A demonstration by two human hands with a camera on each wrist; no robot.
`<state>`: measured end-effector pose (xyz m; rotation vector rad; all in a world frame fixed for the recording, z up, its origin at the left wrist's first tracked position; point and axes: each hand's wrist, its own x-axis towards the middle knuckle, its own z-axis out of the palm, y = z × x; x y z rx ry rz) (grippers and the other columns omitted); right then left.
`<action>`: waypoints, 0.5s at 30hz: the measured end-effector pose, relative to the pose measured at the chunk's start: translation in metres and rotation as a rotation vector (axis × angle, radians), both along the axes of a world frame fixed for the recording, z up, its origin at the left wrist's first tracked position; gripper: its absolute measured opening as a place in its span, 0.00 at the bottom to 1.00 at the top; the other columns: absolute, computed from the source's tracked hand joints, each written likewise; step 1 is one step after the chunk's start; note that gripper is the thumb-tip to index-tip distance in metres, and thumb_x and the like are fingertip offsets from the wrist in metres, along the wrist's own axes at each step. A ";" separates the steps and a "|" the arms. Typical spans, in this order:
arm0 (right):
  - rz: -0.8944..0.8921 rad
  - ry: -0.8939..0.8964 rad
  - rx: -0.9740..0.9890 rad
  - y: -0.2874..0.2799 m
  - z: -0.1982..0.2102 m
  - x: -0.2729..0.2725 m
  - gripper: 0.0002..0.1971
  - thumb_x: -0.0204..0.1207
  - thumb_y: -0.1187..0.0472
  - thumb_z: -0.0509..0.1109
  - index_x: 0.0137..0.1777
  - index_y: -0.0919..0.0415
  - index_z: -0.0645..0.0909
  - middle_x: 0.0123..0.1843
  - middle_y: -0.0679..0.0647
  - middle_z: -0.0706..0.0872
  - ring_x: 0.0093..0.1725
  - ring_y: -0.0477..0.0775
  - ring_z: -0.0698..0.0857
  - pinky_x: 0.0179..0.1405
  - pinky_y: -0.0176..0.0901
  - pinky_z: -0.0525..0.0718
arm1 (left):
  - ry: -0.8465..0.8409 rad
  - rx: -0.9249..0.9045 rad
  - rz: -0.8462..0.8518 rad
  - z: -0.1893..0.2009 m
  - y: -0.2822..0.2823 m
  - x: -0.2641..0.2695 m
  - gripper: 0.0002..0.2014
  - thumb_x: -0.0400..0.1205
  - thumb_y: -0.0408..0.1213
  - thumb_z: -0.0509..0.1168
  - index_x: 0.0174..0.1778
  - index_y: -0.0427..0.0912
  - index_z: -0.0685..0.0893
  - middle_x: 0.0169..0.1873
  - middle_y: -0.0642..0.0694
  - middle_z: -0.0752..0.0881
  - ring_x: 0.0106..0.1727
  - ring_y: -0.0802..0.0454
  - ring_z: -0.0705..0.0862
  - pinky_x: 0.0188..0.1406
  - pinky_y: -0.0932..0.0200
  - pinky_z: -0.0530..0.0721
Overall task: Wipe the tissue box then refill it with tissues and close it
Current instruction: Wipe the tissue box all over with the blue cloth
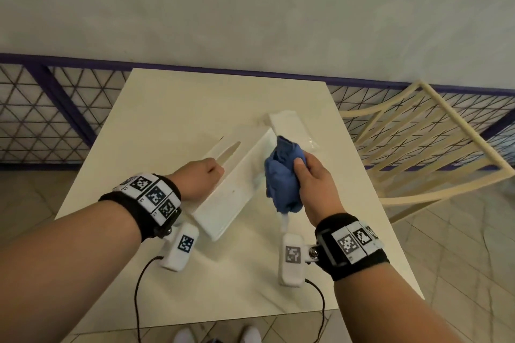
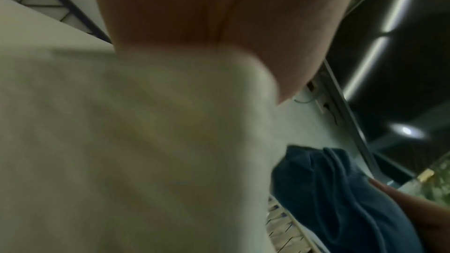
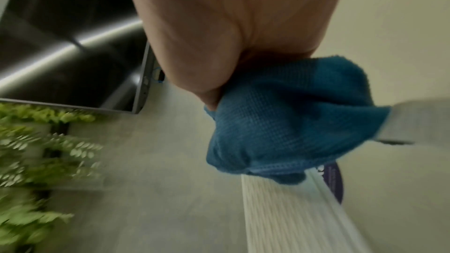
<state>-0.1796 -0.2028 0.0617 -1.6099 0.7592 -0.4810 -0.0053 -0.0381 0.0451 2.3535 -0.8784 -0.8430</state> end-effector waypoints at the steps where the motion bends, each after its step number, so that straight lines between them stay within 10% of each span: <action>1: 0.037 -0.011 -0.019 0.005 0.005 0.008 0.15 0.85 0.57 0.57 0.68 0.52 0.77 0.59 0.49 0.86 0.56 0.45 0.84 0.53 0.38 0.83 | 0.022 -0.035 0.023 0.003 0.000 -0.001 0.11 0.86 0.45 0.52 0.48 0.44 0.76 0.42 0.48 0.81 0.48 0.48 0.79 0.49 0.55 0.74; 5: 0.317 0.109 -0.254 0.026 0.008 0.042 0.21 0.86 0.57 0.57 0.78 0.52 0.68 0.78 0.53 0.73 0.76 0.52 0.72 0.78 0.38 0.64 | 0.082 -0.171 0.094 0.005 0.002 -0.006 0.10 0.86 0.38 0.55 0.57 0.39 0.78 0.52 0.36 0.84 0.51 0.45 0.79 0.53 0.53 0.75; 9: 0.569 0.268 -0.462 0.054 -0.003 0.051 0.27 0.87 0.58 0.53 0.84 0.54 0.49 0.86 0.54 0.46 0.85 0.52 0.51 0.74 0.28 0.50 | 0.224 -0.330 0.295 0.003 0.009 -0.008 0.09 0.85 0.39 0.58 0.57 0.41 0.77 0.54 0.34 0.83 0.52 0.46 0.79 0.57 0.51 0.75; 15: 0.791 0.151 -0.605 0.080 -0.013 0.039 0.30 0.85 0.62 0.57 0.83 0.55 0.49 0.86 0.54 0.43 0.79 0.45 0.35 0.78 0.38 0.38 | 0.424 -0.548 0.439 0.008 0.024 -0.005 0.08 0.85 0.36 0.58 0.51 0.46 0.83 0.54 0.40 0.87 0.57 0.45 0.83 0.65 0.48 0.77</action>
